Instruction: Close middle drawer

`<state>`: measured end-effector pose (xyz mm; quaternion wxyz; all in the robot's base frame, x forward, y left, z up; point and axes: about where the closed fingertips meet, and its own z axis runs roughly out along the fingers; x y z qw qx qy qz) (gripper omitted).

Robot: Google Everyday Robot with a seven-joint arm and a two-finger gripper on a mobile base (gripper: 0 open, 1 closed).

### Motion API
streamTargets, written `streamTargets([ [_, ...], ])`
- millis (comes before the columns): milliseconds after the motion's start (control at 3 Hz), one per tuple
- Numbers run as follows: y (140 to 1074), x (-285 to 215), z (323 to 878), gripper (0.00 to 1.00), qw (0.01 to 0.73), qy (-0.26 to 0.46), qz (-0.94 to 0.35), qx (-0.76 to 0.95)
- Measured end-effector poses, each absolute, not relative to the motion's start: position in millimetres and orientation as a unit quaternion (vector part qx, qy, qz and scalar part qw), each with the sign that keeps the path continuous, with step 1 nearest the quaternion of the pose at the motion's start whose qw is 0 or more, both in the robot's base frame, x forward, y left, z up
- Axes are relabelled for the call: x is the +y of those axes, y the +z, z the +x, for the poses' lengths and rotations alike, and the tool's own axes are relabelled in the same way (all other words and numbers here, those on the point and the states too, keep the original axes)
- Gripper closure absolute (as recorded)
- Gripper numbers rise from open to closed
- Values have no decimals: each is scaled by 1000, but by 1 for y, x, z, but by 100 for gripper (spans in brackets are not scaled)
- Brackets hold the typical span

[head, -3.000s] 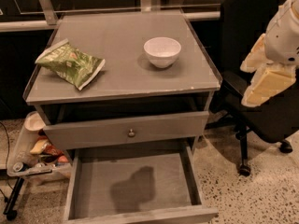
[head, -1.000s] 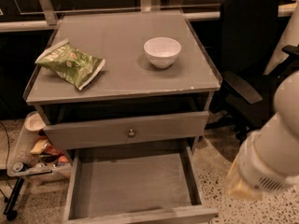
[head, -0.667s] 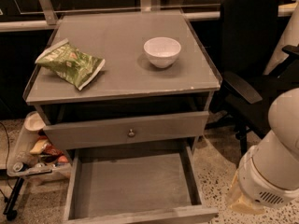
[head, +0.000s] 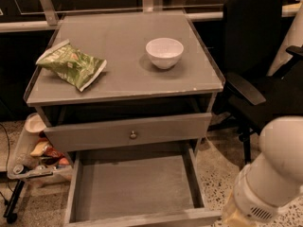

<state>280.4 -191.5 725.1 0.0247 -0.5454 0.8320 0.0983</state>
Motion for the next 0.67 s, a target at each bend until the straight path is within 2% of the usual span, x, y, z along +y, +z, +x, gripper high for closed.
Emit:
streamTargets([
  [667, 584, -176, 280, 100, 9, 163, -503, 849],
])
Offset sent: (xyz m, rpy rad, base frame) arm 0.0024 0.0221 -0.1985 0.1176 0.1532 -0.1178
